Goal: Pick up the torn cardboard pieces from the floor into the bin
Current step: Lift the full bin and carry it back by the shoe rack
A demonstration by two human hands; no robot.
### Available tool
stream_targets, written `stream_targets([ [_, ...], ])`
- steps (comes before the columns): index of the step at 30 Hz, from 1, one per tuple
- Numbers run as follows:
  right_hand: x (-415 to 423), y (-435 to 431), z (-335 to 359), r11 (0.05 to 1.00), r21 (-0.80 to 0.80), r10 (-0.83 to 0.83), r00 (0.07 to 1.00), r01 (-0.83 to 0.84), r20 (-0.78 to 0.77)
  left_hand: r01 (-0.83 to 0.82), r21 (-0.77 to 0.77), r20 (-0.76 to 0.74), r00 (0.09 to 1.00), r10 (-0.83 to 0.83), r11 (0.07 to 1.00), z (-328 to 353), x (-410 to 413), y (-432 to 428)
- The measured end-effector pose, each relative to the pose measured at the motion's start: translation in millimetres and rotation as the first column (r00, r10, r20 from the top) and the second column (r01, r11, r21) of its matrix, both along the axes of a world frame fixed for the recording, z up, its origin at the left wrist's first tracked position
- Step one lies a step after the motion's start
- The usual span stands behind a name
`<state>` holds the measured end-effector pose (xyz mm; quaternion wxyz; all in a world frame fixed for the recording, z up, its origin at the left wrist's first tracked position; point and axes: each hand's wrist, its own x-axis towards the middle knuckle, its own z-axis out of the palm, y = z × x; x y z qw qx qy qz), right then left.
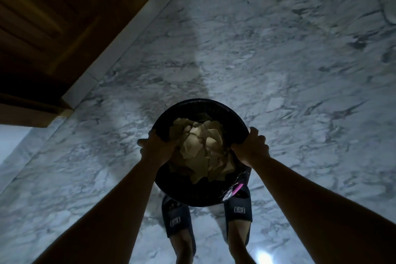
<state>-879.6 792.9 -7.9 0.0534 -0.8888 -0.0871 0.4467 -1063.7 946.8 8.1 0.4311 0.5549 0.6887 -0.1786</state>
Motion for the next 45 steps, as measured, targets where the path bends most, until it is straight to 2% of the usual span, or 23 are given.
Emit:
stream_targets([
  [3, -11.5, -7.1, -22.7, 0.997, 0.038, -0.073, 0.997, 0.073, -0.012, 0.015, 0.128, -0.001, 1.000, -0.015, 0.992, -22.2, -0.1, 0.7],
  [8, -17.0, -16.7, -31.8, 0.978, 0.077, -0.197, 0.979, 0.193, 0.049, 0.029, 0.124, 0.029, 0.999, -0.033, 0.992, -30.3, -6.8, 10.3],
  [11, -6.7, -27.6, -23.4, 0.969, 0.045, -0.247, 0.968, 0.245, 0.050, 0.154, 0.157, 0.028, 0.987, -0.160, 0.976, -18.9, 0.9, 17.3],
  [15, 7.5, -53.8, 16.9, 0.951, 0.045, -0.309, 0.949, 0.307, 0.058, 0.371, 0.228, 0.013, 0.923, -0.384, 0.900, 21.5, 32.7, 21.1],
  [19, 27.1, -101.7, 94.9, 0.923, 0.069, -0.385, 0.918, 0.380, 0.096, 0.561, 0.233, 0.023, 0.813, -0.582, 0.794, 99.0, 79.6, 7.0],
  [23, 46.2, -167.2, 226.8, 0.878, 0.109, -0.477, 0.868, 0.466, 0.138, 0.698, 0.242, 0.115, 0.669, -0.734, 0.674, 230.0, 125.4, -31.8],
  [27, 59.7, -238.0, 355.1, 0.873, 0.138, -0.488, 0.847, 0.468, 0.212, 0.800, 0.243, 0.155, 0.526, -0.836, 0.548, 358.3, 164.6, -80.5],
  [31, 61.4, -312.5, 450.9, 0.816, 0.196, -0.578, 0.766, 0.544, 0.281, 0.838, 0.242, 0.190, 0.454, -0.871, 0.490, 453.7, 196.2, -143.0],
  [37, 56.9, -425.7, 527.7, 0.696, 0.283, -0.718, 0.639, 0.660, 0.275, 0.888, 0.228, 0.221, 0.352, -0.909, 0.399, 537.1, 242.4, -244.4],
  [40, 59.0, -486.8, 551.7, 0.673, 0.301, -0.739, 0.601, 0.676, 0.303, 0.917, 0.221, 0.211, 0.289, -0.934, 0.333, 557.9, 268.2, -303.5],
  [45, 71.6, -579.1, 568.3, 0.614, 0.345, -0.789, 0.543, 0.710, 0.288, 0.933, 0.214, 0.189, 0.253, -0.949, 0.291, 580.7, 294.4, -403.0],
])
